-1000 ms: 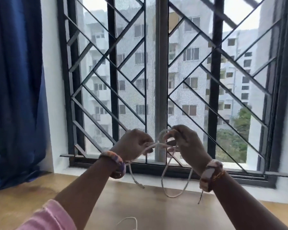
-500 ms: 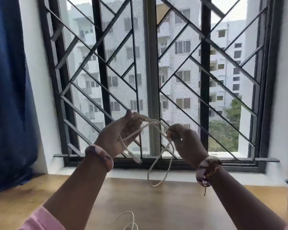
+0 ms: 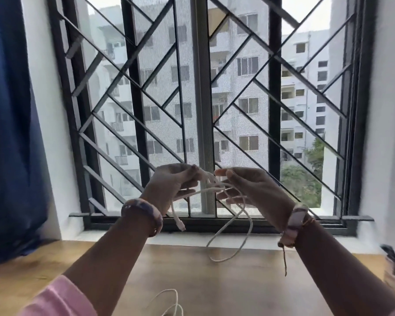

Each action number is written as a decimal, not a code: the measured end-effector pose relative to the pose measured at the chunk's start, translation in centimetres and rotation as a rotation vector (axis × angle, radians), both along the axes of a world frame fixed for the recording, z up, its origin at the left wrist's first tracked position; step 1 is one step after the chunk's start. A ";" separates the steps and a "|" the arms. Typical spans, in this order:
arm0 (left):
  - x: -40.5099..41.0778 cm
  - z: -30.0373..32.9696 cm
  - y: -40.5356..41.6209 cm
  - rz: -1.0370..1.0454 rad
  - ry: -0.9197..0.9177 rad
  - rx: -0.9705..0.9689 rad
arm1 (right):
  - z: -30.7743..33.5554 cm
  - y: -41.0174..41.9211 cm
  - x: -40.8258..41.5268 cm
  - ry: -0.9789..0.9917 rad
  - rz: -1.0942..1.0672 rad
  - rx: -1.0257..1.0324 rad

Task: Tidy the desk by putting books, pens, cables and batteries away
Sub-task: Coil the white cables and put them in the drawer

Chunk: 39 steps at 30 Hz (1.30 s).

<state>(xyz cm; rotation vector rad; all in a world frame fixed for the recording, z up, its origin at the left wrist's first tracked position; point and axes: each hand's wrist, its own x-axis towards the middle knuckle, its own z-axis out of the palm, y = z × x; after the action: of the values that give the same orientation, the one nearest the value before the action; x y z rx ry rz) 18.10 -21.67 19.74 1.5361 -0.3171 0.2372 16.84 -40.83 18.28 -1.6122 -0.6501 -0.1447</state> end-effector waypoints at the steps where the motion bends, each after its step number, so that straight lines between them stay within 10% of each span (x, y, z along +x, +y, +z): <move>1: 0.0 -0.1 -0.5 0.048 -0.064 0.062 | -0.1 0.0 0.1 0.017 0.001 -0.016; 7: 0.7 -0.4 -1.1 0.575 -0.771 0.803 | -0.7 -0.8 0.6 0.305 0.146 -0.058; 11: 0.2 0.4 -0.7 0.806 -0.866 0.773 | -0.6 -1.0 1.0 0.407 0.019 0.220; 17: 0.0 1.8 1.7 0.891 -0.713 0.533 | -0.2 -2.5 2.9 0.562 -0.216 0.733; 24: -0.1 2.0 0.9 0.379 0.053 -0.384 | -0.2 -1.3 3.6 0.530 -0.256 0.547; 28: -0.8 2.6 0.5 0.154 0.043 -0.289 | -0.5 0.0 2.0 0.157 -0.410 -0.054; 31: -0.6 2.8 -0.8 -0.019 0.005 -0.149 | -0.3 1.6 -0.1 -0.001 -0.010 -0.101; 39: -0.8 4.1 0.5 0.049 -0.067 0.525 | -0.8 -2.2 1.6 -0.104 -0.343 -0.155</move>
<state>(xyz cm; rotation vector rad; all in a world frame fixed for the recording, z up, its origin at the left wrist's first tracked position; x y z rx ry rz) 17.29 -21.16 23.79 2.0588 -0.4166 0.2568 18.47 -43.00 17.50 -1.8672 -0.4670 -0.4415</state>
